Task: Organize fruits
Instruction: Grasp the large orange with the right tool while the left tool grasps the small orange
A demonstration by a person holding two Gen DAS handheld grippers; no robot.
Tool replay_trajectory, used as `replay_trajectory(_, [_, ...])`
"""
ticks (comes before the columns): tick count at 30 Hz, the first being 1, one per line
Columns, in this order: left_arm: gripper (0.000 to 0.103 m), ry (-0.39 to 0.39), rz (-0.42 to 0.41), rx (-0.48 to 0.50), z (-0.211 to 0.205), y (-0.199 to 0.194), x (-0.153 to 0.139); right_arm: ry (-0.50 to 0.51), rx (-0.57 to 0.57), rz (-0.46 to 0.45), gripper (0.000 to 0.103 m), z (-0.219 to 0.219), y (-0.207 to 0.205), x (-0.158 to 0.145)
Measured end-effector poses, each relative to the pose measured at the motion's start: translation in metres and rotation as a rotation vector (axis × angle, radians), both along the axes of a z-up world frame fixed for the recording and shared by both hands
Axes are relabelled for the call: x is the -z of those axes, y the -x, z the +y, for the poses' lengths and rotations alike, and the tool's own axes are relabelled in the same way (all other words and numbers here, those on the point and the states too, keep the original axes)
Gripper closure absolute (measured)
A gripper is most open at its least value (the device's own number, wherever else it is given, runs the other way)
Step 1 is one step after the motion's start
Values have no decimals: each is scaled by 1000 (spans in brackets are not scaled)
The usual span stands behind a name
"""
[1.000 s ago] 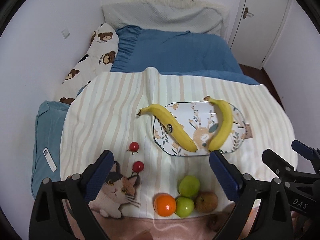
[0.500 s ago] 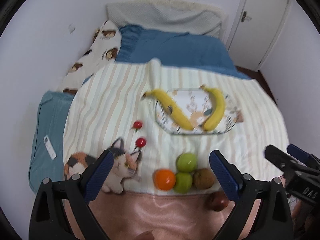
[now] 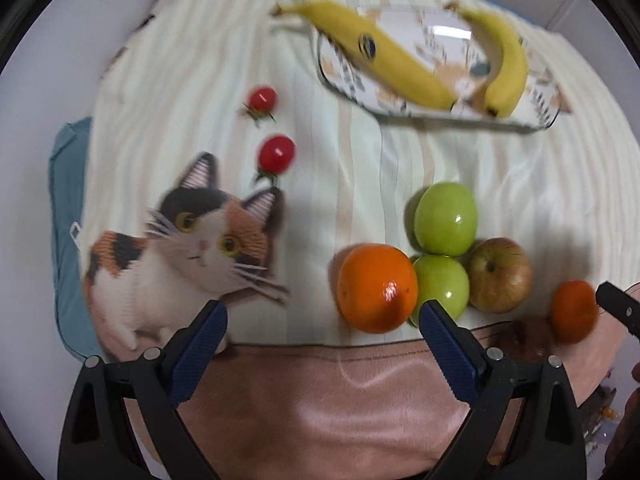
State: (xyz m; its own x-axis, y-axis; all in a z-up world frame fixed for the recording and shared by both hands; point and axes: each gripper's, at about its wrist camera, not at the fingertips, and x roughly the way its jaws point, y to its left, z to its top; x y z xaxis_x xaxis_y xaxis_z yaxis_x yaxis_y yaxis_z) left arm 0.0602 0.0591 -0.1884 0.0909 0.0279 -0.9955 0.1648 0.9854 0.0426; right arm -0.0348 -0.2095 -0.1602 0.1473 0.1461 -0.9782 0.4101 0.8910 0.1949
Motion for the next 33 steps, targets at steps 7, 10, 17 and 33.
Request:
replay_trajectory(7, [5,4,80,41,-16,-19,41,-63,47,107,3,-7,5,55])
replay_trajectory(10, [8,13,74,48,-16,-25,45,-47,34,119,3,-3,3,64])
replay_trajectory(17, [53,41,77,122,-32,-26,43,22,-12,127,26,6,0,63])
replay_trajectory(33, [53,47,85,151,-8,24,32,-4,-73,114,35,14,19,58])
